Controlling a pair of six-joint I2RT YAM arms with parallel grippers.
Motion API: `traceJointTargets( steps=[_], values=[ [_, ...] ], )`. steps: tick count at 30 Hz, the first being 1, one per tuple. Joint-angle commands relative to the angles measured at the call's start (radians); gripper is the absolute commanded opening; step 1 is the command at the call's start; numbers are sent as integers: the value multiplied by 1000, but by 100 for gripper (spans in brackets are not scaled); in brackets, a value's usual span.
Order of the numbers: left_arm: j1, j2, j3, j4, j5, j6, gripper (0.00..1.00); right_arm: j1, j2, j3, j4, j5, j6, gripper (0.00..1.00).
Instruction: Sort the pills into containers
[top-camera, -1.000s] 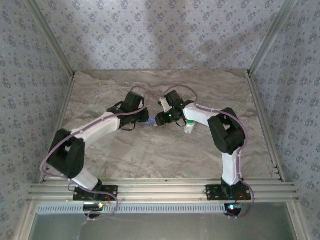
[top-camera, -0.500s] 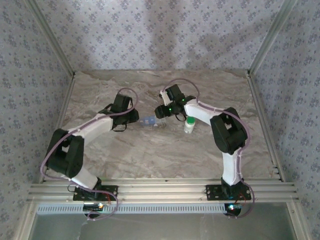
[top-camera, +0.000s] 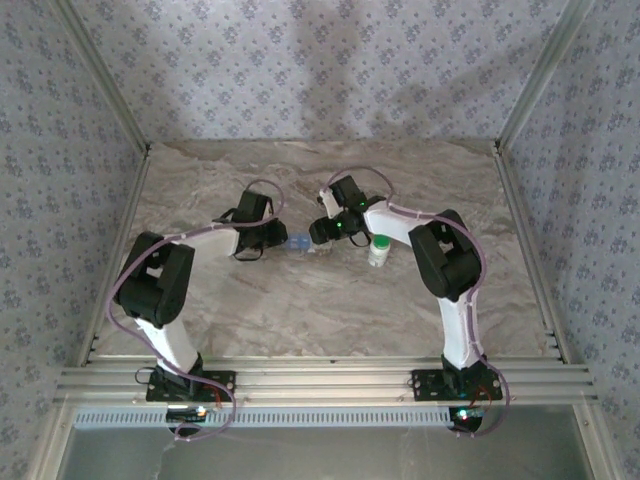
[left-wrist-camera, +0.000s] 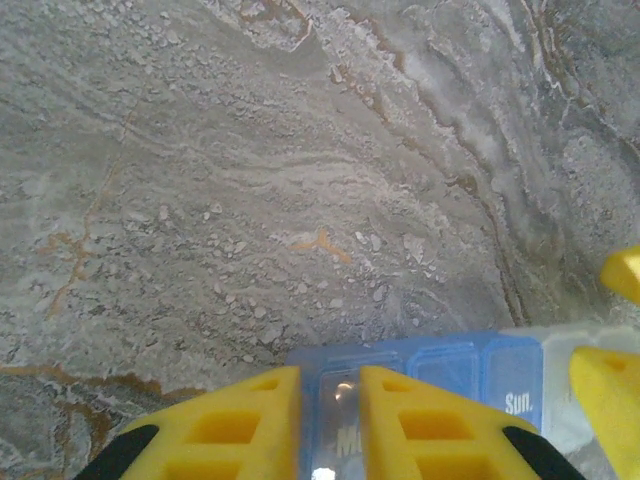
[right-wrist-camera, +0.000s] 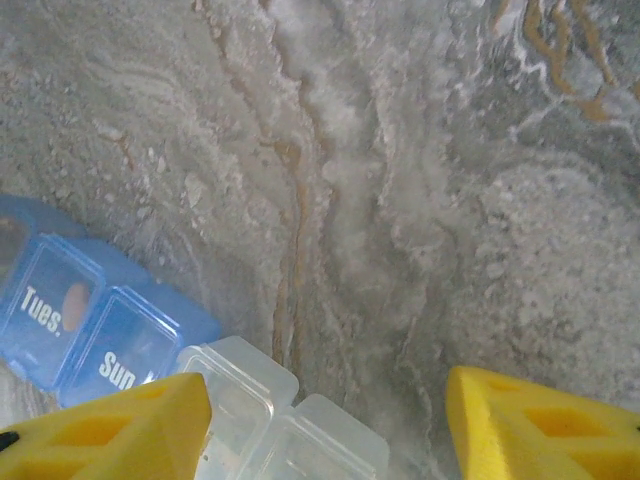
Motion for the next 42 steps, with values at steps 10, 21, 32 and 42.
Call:
traceJointTargets(
  steps=[10, 21, 32, 42],
  values=[
    [-43, -73, -8, -43, -37, 6, 25, 17, -83, -4, -73, 28, -13, 67],
    [-40, -367, -46, -164, -190, 77, 39, 12, -439, -110, -91, 73, -41, 68],
    [-9, -975, -481, -59, -833, 208, 100, -105, -1151, -676, 86, 643, -47, 100],
    [350, -890, -635, 250, -682, 278, 100, -419, -1080, -1009, 461, 763, -67, 100]
  ],
)
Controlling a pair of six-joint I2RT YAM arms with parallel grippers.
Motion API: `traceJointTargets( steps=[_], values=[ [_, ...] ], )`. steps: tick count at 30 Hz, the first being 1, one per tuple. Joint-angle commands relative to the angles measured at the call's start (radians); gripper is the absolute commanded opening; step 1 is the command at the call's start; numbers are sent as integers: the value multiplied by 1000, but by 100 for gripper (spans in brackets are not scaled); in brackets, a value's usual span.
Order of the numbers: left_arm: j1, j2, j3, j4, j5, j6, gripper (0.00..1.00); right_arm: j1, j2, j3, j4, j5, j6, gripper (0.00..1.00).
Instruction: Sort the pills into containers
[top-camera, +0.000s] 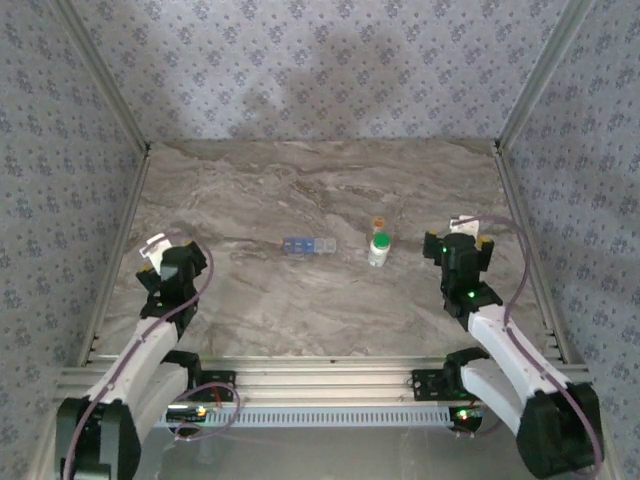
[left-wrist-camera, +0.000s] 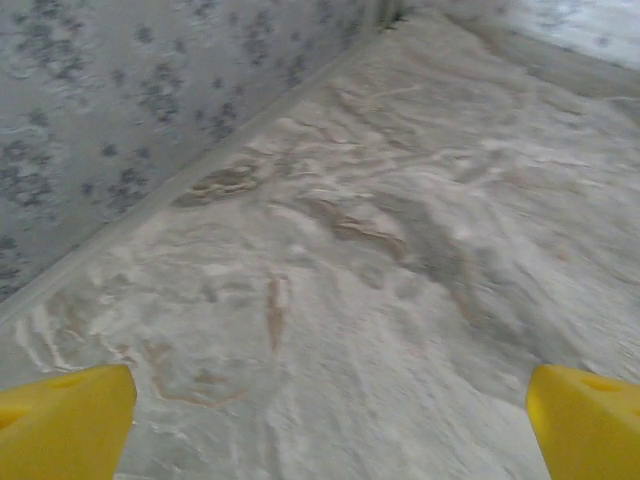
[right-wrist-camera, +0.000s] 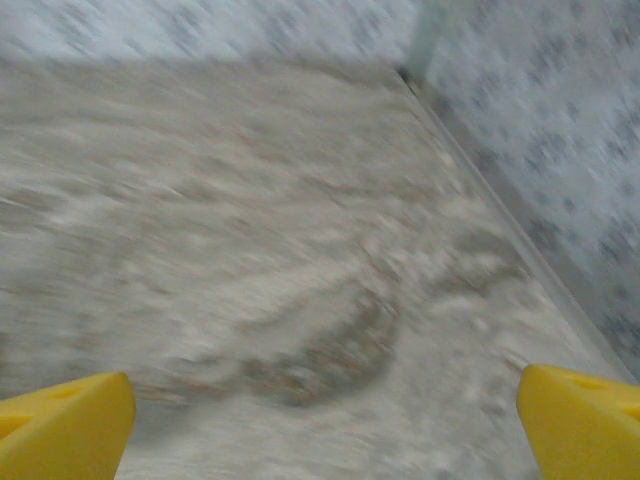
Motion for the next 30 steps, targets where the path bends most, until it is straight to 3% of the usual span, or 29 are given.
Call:
traceJointTargets(
  steps=[1, 5, 6, 10, 14, 17, 18, 19, 21, 23, 24, 26, 30],
  values=[
    [42, 80, 22, 193, 57, 135, 100, -71, 113, -13, 109, -31, 6, 100],
    [82, 295, 15, 337, 73, 207, 100, -154, 306, -10, 245, -178, 78, 100],
    [93, 336, 66, 281, 104, 200, 100, -175, 341, 25, 213, -202, 68, 100],
    [120, 458, 121, 348, 183, 219, 100, -225, 448, 99, 232, -229, 97, 100],
    [140, 518, 72, 601, 351, 284, 100, -290, 519, 133, 296, -311, 90, 100],
    [140, 723, -16, 1009, 460, 345, 99, -339, 558, 150, 328, -428, 73, 100],
    [140, 731, 5, 983, 503, 358, 100, -346, 564, 150, 345, -453, 60, 100],
    [141, 668, 51, 781, 516, 357, 99, -346, 568, 143, 375, -469, 44, 100],
    [140, 715, 62, 842, 484, 356, 99, -337, 560, 103, 446, -508, 5, 100],
    [136, 689, 83, 748, 480, 352, 99, -297, 553, 55, 539, -543, -59, 100],
    [130, 705, 72, 803, 471, 357, 99, -255, 575, 6, 653, -544, -109, 100],
    [124, 695, 82, 760, 456, 359, 99, -171, 639, -120, 950, -425, -177, 100],
    [115, 698, 83, 767, 447, 367, 100, -129, 623, -192, 1048, -404, -222, 100]
  ],
)
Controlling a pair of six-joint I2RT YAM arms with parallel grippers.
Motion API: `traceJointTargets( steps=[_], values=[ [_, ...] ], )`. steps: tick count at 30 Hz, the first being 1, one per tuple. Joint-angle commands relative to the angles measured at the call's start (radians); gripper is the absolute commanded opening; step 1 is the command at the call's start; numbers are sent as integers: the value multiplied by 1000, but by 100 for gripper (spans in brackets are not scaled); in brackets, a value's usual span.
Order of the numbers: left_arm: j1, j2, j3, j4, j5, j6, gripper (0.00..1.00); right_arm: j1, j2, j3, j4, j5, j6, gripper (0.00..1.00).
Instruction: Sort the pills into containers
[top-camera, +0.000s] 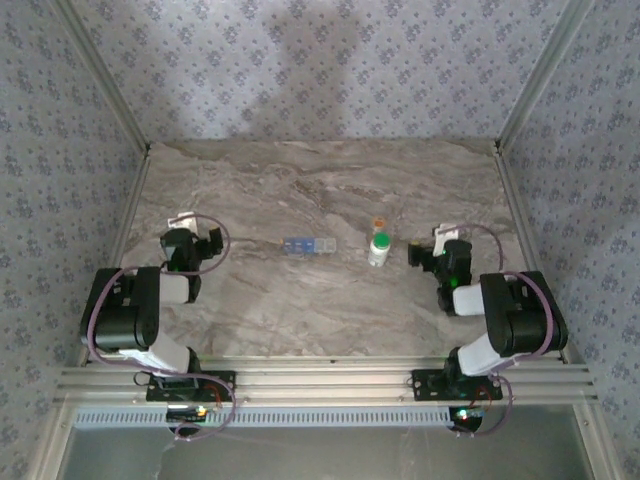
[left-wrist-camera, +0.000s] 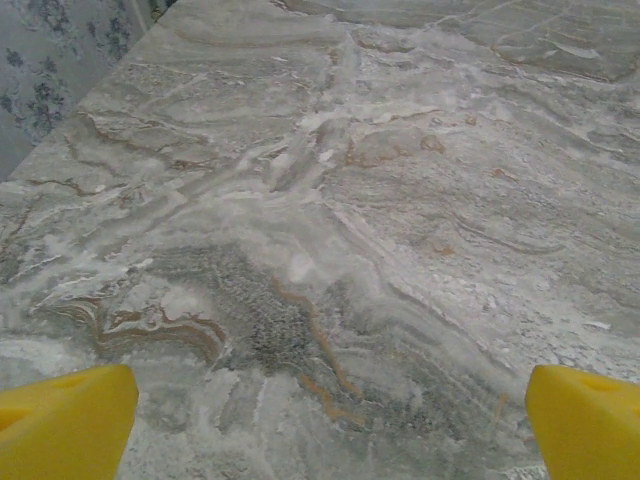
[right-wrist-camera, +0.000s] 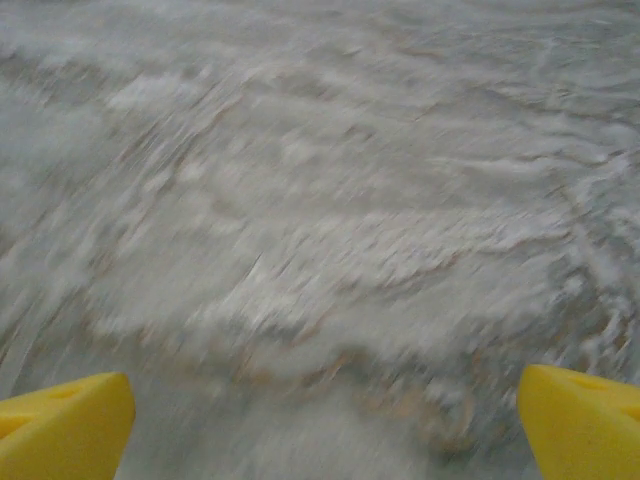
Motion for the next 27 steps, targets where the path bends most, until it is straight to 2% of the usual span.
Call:
traceJointTargets(
  steps=[1, 4, 6, 7, 9, 11, 25, 27],
  values=[
    [-6, -12, 21, 13, 5, 22, 100, -6, 0, 3, 172, 25, -74, 100],
    [-7, -11, 20, 19, 5, 24, 99, -123, 4, 152, -100, -119, 22, 100],
    [-6, -11, 20, 17, 6, 23, 99, -129, 14, 129, -38, -116, 34, 100],
    [-6, -12, 20, 18, 7, 23, 100, -112, 5, 148, -95, -78, 24, 100],
    [-6, -11, 20, 17, 7, 23, 100, -89, 7, 141, -70, -38, 9, 100],
    [-6, -12, 20, 18, 7, 23, 100, -103, 7, 145, -75, -67, 17, 100],
    [-7, -11, 21, 16, 7, 25, 100, -100, 7, 146, -80, -61, 15, 100],
    [-1, -7, 34, -8, 55, 36, 100, -99, 8, 145, -79, -62, 15, 100]
  ],
)
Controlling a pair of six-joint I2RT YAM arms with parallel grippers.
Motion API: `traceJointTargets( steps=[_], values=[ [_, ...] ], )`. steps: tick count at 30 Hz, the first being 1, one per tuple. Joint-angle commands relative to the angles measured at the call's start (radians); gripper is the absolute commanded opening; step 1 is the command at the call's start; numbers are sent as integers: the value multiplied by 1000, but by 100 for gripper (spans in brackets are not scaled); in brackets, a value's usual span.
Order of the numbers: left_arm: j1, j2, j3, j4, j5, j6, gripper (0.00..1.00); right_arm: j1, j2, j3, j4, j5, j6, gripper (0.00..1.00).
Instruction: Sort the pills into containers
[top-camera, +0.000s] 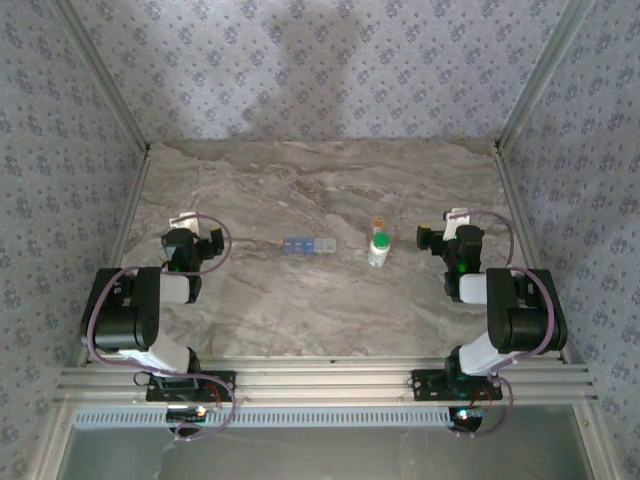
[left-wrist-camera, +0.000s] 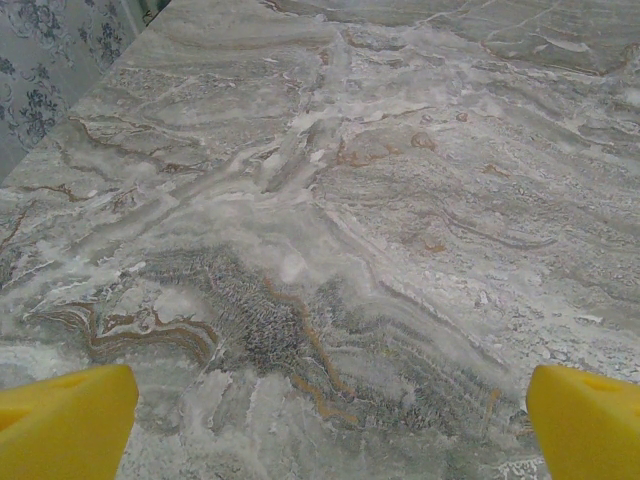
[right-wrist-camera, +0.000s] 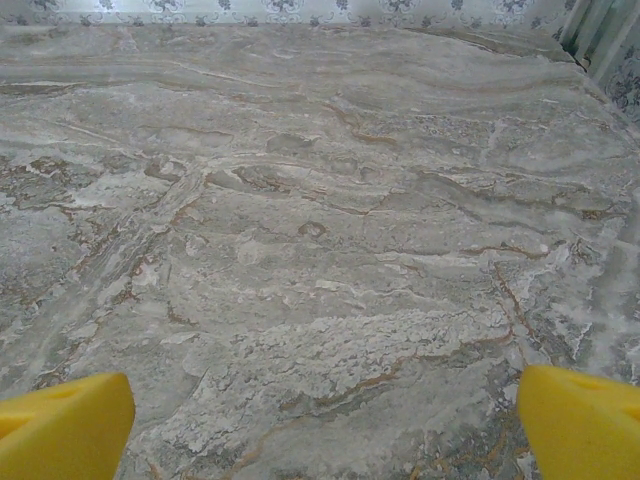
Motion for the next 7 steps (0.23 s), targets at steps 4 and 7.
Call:
traceJointTargets(
  steps=[4, 7],
  values=[
    [18, -8, 38, -14, 111, 25, 100, -2, -1, 4, -15, -1, 11, 100],
    [19, -9, 34, -7, 111, 25, 99, -2, -1, 4, -16, 0, 11, 100]
  ],
)
